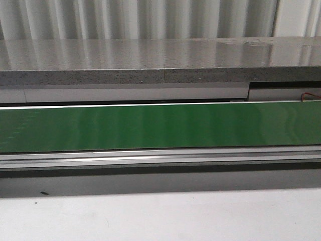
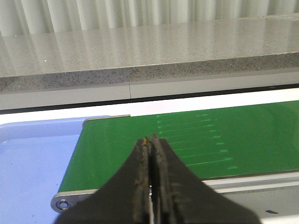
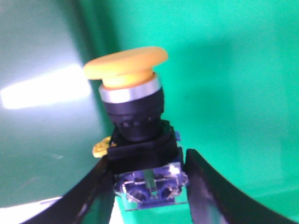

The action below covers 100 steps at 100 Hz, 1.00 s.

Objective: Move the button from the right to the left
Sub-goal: 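Lift the button and set it upright on the conveyor belt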

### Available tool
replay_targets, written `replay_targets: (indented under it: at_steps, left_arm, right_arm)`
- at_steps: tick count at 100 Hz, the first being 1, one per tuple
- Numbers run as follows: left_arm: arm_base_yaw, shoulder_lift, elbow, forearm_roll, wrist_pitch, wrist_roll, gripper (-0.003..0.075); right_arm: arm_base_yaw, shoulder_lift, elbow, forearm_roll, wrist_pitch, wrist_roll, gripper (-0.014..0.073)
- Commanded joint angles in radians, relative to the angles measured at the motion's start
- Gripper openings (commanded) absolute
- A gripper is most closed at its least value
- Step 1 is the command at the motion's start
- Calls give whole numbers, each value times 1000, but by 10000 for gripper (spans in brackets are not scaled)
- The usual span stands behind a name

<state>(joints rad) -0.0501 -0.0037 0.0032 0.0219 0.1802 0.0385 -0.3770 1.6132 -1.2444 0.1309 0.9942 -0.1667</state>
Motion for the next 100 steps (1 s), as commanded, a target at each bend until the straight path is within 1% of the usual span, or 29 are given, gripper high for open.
replay_targets:
  at_steps: [1,15,24,40,56,63,70,71,74,82,85,90,100]
  left_arm:
    - [0,-32,39,-9,-78,-8,-20]
    - [0,-32,39,-9,-78,-8,-20]
    - [0,-32,39,-9,-78,-8,-20]
    - [0,-32,39,-9,-78,-8,-20]
    - [0,-32,39,-9,-78,-8,-20]
    - [0,-32,39,-9,-78,-8,-20]
    - [0,-32,39,-9,-78,-8,-20]
    - [0,-32,39,-9,-78,-8,-20]
    - [0,-32,39,-9,-78,-8,-20]
    - [0,-32,39,-9,-78,-8,-20]
    - [0,-32,39,-9,-78,-8,-21]
    - [0,-32,39,-9,-78,-8,-21]
    - [0,-32,39,-9,-78,-8,-20]
  right_arm:
    - [52,-61,-27,16,11,36,205]
    - [143,-60,-25,16,14,102,205]
    - [179,-53,-26,15,-1,127,205]
    - [187,-15,-26,10,-8,167,205]
    - [187,29,-26,-1,-17,167,205]
    - [187,37,-26,-1,-18,167,218]
    - [187,37,-26,-1,-13,167,297]
    - [187,37,-26,-1,-12,167,335]
    - [187,37,-26,-1,-9,167,376]
    - [187,37,-27,-1,-3,167,530]
    - [188,35,-27,0,-2,161,566]
    - [199,26,-26,0,-2,142,597]
    - [239,-7,-26,0,-18,100,593]
